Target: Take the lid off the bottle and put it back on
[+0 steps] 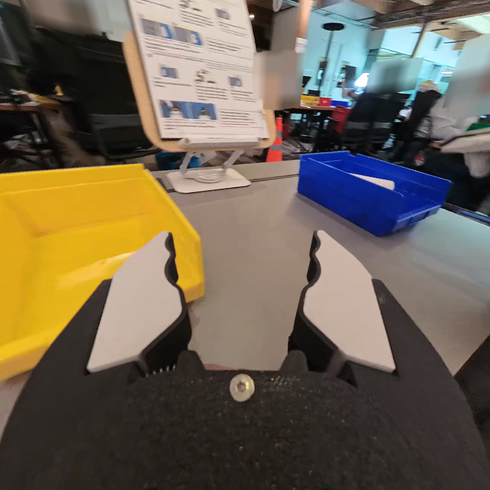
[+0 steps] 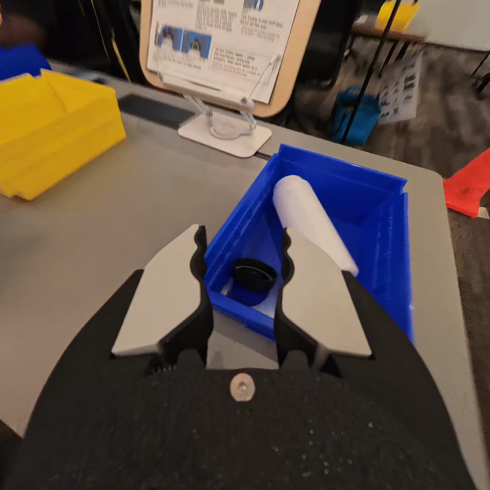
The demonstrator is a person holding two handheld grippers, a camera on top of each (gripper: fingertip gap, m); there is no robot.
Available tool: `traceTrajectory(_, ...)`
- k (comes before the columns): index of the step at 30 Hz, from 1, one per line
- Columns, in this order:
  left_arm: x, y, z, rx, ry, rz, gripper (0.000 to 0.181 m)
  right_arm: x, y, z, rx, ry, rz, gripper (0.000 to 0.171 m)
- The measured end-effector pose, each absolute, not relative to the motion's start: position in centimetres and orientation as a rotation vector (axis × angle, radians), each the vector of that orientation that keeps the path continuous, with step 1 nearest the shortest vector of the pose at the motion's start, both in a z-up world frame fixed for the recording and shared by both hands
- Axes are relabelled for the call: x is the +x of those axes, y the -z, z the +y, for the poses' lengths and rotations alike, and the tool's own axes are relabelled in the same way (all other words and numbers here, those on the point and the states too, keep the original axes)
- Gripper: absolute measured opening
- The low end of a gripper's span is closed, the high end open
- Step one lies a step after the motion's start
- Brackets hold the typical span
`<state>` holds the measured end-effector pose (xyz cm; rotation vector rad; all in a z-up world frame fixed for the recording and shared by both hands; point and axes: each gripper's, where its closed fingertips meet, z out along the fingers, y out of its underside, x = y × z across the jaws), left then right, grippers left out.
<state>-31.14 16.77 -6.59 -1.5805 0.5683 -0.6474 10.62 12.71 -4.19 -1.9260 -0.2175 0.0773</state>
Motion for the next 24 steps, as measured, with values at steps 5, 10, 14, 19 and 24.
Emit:
traceTrajectory(5, -35.2, 8.1, 16.1, -1.646, 0.667, 0.469, 0.079, 9.8, 10.3, 9.0, -1.89, -0.112, -0.006, 0.067)
traceTrajectory(10, -37.6, 10.4, 18.4, -1.736, 0.481, 0.429, 0.074, 12.6, 10.5, 7.7, -1.799, 0.035, 0.037, 0.067)
traceTrajectory(14, -37.4, 11.5, 18.5, -1.811, 0.532, 0.4, 0.079, 13.3, 11.0, 7.7, -1.809, 0.028, 0.058, 0.066)
traceTrajectory(19, -37.1, 11.4, 18.2, -1.83, 0.56, 0.397, 0.073, 13.4, 11.4, 7.8, -1.821, 0.035, 0.06, 0.066)
traceTrajectory(24, -36.9, 11.8, 18.4, -1.855, 0.572, 0.394, 0.076, 13.5, 11.6, 7.9, -1.825, 0.001, 0.077, 0.066)
